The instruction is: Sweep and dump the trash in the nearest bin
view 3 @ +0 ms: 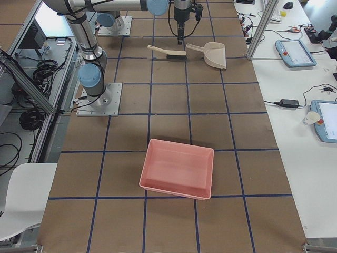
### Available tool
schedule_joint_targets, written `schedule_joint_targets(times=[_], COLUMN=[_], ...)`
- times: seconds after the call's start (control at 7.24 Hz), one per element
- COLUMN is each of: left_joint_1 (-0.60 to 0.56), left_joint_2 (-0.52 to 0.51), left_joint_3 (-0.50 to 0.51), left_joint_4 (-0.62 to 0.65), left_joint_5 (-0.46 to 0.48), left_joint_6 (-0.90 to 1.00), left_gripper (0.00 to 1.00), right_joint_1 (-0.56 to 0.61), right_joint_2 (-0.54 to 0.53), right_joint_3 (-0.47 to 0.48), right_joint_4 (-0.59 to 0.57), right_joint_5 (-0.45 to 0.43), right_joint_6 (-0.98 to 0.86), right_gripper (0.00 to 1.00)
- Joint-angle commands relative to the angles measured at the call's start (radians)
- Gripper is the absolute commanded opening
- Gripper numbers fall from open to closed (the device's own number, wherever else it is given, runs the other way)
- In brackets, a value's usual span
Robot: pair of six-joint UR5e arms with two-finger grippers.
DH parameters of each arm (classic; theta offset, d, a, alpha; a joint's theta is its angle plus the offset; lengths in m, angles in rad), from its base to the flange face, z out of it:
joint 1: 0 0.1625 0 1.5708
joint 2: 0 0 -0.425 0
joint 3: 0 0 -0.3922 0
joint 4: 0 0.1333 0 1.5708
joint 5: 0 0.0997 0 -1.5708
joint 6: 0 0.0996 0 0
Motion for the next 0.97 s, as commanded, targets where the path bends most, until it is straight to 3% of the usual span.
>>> schedule_joint_targets(times=[0.0,0.83], left_joint_1=[0.003,0.014], left_joint_2=[0.029,0.033], left_joint_3=[-0.035,-0.004], left_joint_4=[0.044,0.004], left_joint_5=[0.011,0.005], left_joint_6=[0.004,0.004], left_gripper=[1.0,1.0], right_joint_1=[0.0,0.026], right_joint_2=[0.001,0.038], right_joint_3=[0.003,-0.049], right_joint_4=[0.005,0.014], right_joint_5=[-0.001,-0.009], right_joint_6=[-0.003,-0.02], right_gripper=[1.0,1.0])
